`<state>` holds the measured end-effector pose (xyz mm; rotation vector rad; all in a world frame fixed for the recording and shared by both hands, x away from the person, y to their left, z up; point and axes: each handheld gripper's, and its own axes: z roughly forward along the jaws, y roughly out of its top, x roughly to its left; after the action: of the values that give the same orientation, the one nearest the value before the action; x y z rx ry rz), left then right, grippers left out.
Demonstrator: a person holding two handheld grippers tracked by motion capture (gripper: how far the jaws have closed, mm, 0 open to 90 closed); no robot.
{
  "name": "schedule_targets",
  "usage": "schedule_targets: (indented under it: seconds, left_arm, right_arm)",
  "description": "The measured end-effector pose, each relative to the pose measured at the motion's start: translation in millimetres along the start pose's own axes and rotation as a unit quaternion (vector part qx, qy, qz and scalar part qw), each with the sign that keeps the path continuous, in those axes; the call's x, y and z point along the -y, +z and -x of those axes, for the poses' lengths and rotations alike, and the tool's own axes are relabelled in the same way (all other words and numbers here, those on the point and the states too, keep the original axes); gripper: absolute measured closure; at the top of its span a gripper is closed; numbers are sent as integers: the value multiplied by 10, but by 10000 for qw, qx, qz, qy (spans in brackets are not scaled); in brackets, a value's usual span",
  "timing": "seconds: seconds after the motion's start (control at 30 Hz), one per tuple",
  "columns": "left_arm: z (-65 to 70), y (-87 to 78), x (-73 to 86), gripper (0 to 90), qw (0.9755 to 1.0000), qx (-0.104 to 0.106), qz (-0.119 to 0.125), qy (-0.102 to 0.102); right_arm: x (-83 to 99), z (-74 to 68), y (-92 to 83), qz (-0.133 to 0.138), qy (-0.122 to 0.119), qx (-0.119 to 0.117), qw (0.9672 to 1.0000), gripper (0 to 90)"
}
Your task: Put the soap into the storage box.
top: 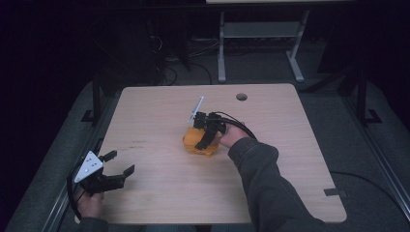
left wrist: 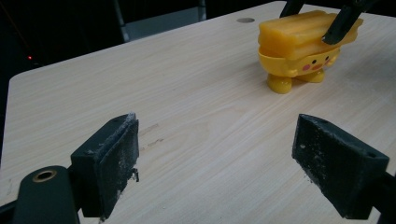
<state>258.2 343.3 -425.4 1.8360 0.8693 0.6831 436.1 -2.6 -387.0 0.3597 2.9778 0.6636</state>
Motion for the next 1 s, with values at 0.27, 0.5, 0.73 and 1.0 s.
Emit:
schedule_targets:
  seconds: [0.27,0.5,0.73,1.0]
  left_arm:
    - [4,2,0,139,10000,-8,9,-10]
    - [8,4,1,139,10000,-12,29,-38]
    - [11,7,0,139,10000,-8,33,-61]
    - [15,11,-1,139,10000,-2,16,-49]
  right_arm:
    - [46,-6,-39,98,16,24,9999,183]
    - [86,-15,-77,174,60,22,9998,181]
    - [147,-15,-147,241,110,65,9996,181]
    - [242,-17,-240,311,162,109,9993,190]
